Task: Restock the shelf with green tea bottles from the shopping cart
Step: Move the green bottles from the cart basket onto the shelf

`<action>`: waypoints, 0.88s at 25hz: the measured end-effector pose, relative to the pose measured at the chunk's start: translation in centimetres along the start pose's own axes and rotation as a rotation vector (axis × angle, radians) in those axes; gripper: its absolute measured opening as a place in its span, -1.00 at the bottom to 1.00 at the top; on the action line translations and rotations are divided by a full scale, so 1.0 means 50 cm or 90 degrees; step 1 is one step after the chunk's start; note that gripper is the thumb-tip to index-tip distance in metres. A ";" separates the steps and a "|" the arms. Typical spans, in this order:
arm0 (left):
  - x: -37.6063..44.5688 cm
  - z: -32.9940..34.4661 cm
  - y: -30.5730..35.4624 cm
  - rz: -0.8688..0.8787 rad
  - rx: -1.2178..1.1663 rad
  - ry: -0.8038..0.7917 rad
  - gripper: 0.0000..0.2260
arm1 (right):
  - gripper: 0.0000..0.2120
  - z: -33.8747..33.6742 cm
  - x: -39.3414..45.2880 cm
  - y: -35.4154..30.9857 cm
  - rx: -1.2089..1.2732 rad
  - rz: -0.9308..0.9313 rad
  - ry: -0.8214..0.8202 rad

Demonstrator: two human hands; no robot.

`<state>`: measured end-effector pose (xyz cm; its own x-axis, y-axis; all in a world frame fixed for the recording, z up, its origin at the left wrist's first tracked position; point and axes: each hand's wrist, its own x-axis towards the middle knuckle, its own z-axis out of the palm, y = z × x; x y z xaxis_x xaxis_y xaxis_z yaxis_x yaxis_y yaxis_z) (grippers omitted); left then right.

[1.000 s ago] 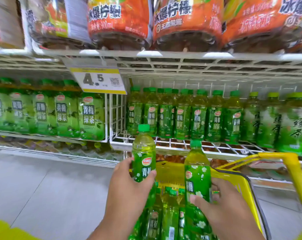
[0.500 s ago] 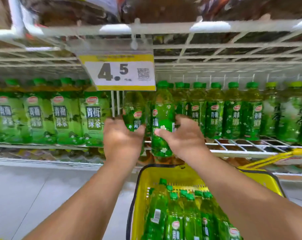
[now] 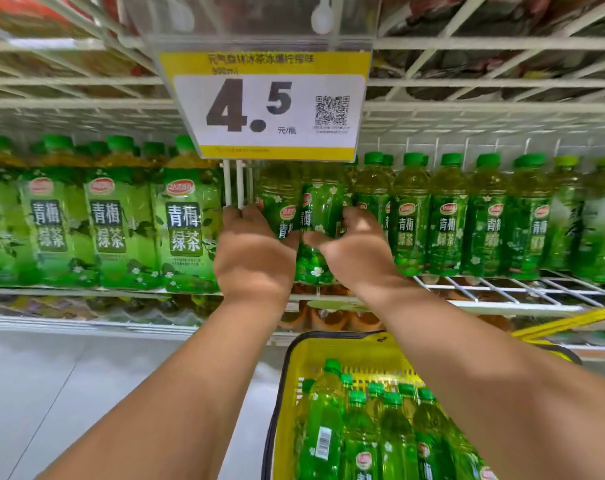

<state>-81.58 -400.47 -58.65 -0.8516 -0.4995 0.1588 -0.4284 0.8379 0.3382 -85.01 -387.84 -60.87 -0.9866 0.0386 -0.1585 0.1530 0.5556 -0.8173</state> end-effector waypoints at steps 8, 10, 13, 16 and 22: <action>0.002 0.015 -0.013 0.038 0.057 -0.031 -0.54 | -0.38 0.021 0.020 0.014 -0.091 -0.019 -0.068; 0.001 0.016 -0.017 0.032 0.044 -0.036 -0.58 | -0.42 0.025 0.023 0.014 -0.138 -0.026 -0.078; -0.013 0.017 -0.025 0.056 0.062 -0.043 -0.61 | -0.37 0.035 0.027 0.009 -0.258 -0.034 -0.065; -0.021 0.022 -0.030 0.094 0.078 -0.077 -0.61 | -0.30 0.035 0.036 0.002 -0.259 -0.016 -0.075; -0.104 0.040 -0.052 0.224 0.012 -0.114 -0.53 | -0.23 -0.021 -0.019 0.022 -0.198 -0.097 -0.054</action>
<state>-76.67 -399.62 -62.18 -0.9859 -0.1366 0.0971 -0.1053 0.9556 0.2751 -83.97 -386.41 -61.05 -0.9865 -0.1268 -0.1038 -0.0336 0.7763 -0.6295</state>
